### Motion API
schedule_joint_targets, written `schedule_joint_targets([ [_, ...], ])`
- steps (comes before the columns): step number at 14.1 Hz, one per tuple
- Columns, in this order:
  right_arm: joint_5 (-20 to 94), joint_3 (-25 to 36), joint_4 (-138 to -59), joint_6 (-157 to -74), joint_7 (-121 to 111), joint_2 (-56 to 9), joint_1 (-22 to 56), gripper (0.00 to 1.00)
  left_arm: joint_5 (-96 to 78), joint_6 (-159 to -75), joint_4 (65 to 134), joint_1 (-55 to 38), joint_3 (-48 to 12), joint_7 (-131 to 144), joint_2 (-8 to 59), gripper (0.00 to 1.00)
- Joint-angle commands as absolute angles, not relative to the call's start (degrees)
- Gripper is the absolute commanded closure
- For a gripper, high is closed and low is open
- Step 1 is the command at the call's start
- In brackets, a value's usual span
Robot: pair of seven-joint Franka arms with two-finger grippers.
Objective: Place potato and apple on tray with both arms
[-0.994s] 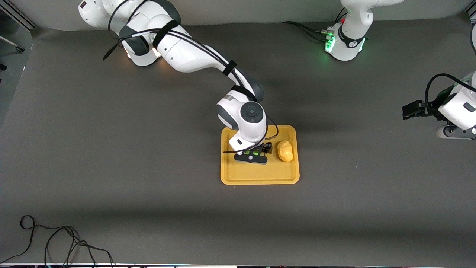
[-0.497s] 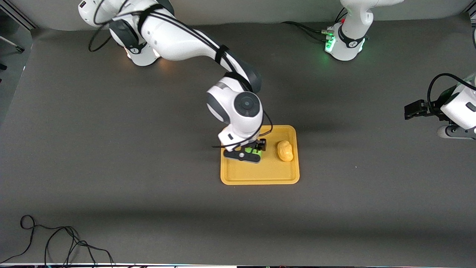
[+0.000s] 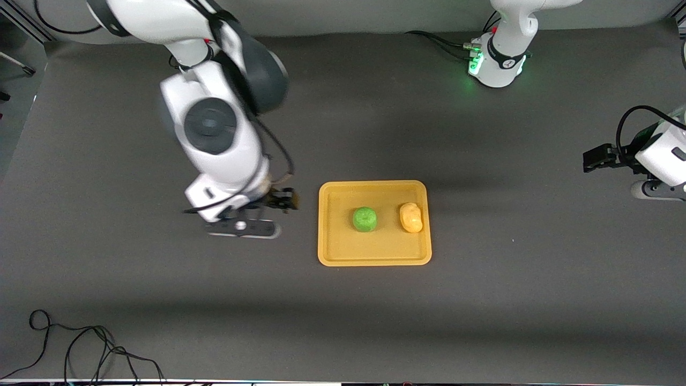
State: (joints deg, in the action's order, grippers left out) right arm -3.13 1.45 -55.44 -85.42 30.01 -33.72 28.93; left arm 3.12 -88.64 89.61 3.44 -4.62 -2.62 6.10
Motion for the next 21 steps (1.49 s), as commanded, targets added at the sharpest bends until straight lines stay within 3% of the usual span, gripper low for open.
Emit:
schedule_joint_targets([
  [1,-2.46,1.41,-69.49,-85.78,20.43,-21.21,24.02,0.0,3.25,-89.38,90.35,3.52,-4.57,-3.6,5.36,0.0],
  [7,-2.2,0.97,-88.14,-90.7,1.6,-4.41,7.41,0.0,3.34,-89.65,90.26,3.52,-4.48,-3.6,5.54,0.0],
  [13,-1.49,1.84,-90.88,-91.32,-2.37,-2.37,0.19,0.0,3.34,-89.82,90.18,3.34,-4.57,-3.25,5.71,0.0],
  [21,-1.49,3.08,-90.7,-89.56,-4.04,-3.08,0.26,0.0,3.34,-89.91,90.09,3.25,-4.66,-2.99,5.8,0.0],
])
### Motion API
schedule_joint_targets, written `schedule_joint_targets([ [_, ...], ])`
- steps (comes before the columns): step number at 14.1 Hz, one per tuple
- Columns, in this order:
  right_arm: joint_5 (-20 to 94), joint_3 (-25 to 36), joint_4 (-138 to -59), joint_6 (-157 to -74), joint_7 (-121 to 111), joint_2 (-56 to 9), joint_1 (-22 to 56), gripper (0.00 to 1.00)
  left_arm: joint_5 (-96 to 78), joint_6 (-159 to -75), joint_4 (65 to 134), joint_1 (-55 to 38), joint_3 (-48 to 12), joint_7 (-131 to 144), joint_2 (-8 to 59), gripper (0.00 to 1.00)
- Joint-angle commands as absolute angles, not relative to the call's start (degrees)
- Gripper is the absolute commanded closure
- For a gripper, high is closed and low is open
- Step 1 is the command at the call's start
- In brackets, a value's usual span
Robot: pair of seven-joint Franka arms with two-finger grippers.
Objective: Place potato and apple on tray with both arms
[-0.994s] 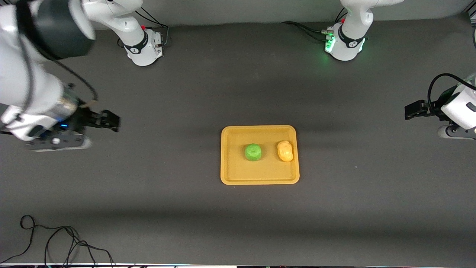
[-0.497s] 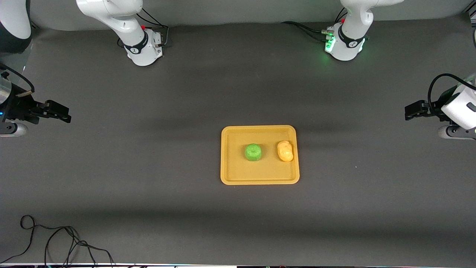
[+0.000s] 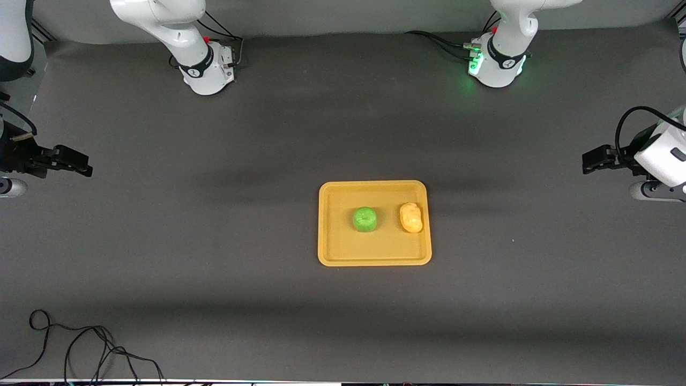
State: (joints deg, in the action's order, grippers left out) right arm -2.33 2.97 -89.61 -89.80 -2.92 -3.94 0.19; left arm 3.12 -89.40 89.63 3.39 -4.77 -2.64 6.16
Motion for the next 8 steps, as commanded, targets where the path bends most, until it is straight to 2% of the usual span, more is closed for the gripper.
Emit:
schedule_joint_targets([
  [1,-1.49,3.08,-90.62,-89.56,-4.04,-3.16,0.18,0.0,3.25,-89.91,90.0,3.25,-4.66,-2.99,5.71,0.0],
  [8,0.26,3.34,-90.35,-88.86,-3.96,-2.81,0.09,0.0,2.47,-91.31,90.0,3.43,-4.66,-2.29,5.63,0.0],
])
